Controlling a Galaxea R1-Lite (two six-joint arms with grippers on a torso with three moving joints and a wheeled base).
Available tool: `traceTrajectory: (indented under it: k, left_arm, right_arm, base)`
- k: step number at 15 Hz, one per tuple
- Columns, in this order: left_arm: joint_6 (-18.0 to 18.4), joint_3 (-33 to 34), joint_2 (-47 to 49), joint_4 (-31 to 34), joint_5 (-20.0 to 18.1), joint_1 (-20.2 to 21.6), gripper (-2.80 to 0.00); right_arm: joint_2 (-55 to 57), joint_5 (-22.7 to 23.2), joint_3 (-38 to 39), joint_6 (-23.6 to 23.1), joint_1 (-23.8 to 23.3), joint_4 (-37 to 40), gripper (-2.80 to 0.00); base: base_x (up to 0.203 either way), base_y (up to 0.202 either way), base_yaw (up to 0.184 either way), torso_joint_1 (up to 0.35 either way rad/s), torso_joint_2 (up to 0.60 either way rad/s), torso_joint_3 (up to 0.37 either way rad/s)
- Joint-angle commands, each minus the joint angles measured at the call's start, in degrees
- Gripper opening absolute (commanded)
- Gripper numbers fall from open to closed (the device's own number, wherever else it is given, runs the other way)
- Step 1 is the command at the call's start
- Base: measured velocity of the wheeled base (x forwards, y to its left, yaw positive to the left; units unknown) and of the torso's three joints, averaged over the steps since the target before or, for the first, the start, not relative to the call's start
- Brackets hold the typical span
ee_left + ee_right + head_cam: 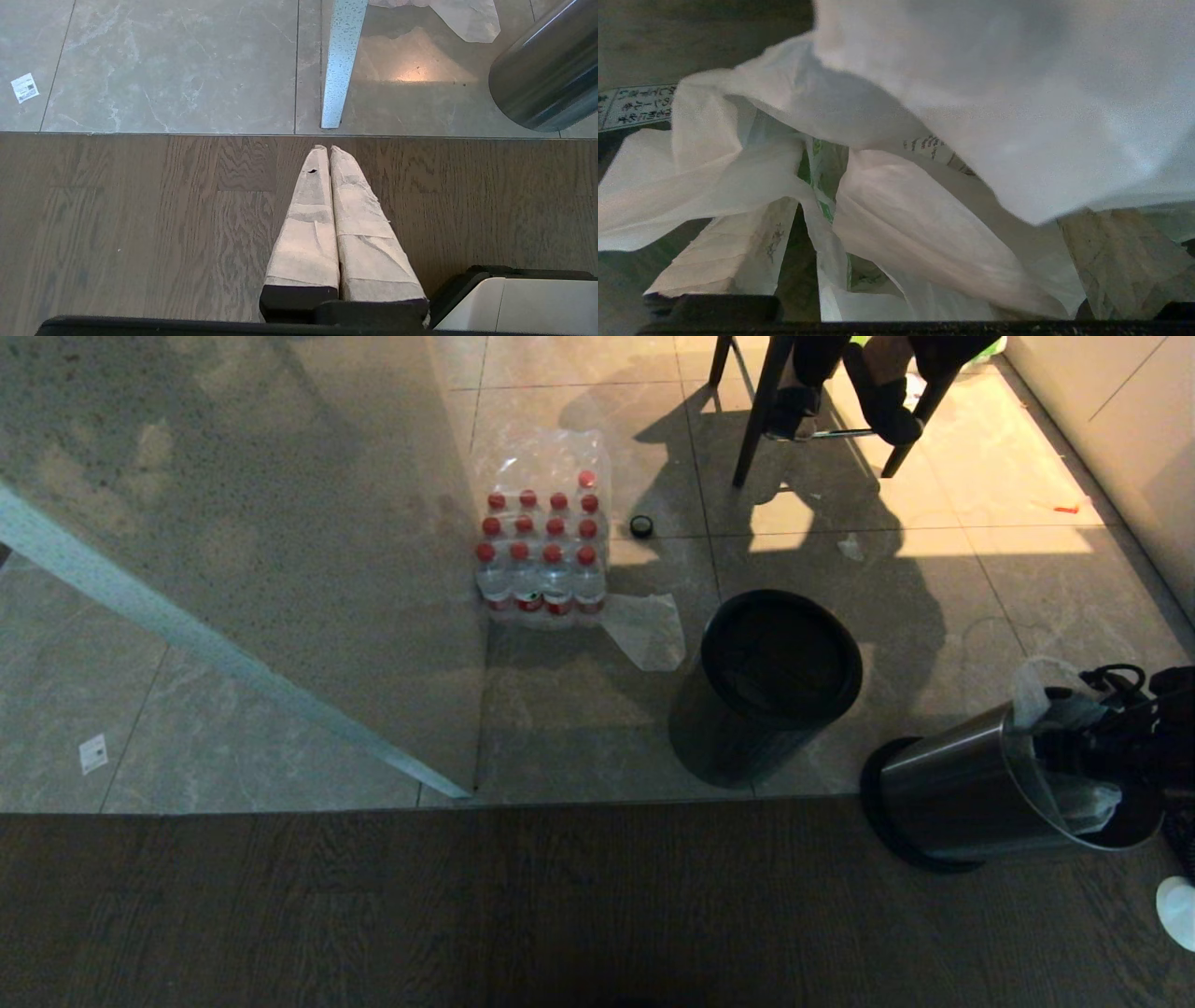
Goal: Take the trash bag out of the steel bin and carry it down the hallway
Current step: Pick up the trash bag
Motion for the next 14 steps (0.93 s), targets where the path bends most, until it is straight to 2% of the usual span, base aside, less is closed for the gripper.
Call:
traceTrajectory:
  k: [1, 14]
  left_arm:
    - [0.0, 0.0, 0.0, 0.0, 0.0, 0.0, -2.80]
    - [0.0, 0.0, 0.0, 0.0, 0.0, 0.0, -2.80]
  right_arm:
    - [-0.2, 0.1, 0.4, -0.1, 0.0, 0.0, 0.00]
    - [-0.8, -1.5, 0.8, 0.4, 0.2, -0.1, 0.00]
  base:
    - [0.000, 0.000, 0.000, 0.000, 0.00, 0.000]
    - [0.000, 0.000, 0.000, 0.000, 0.00, 0.000]
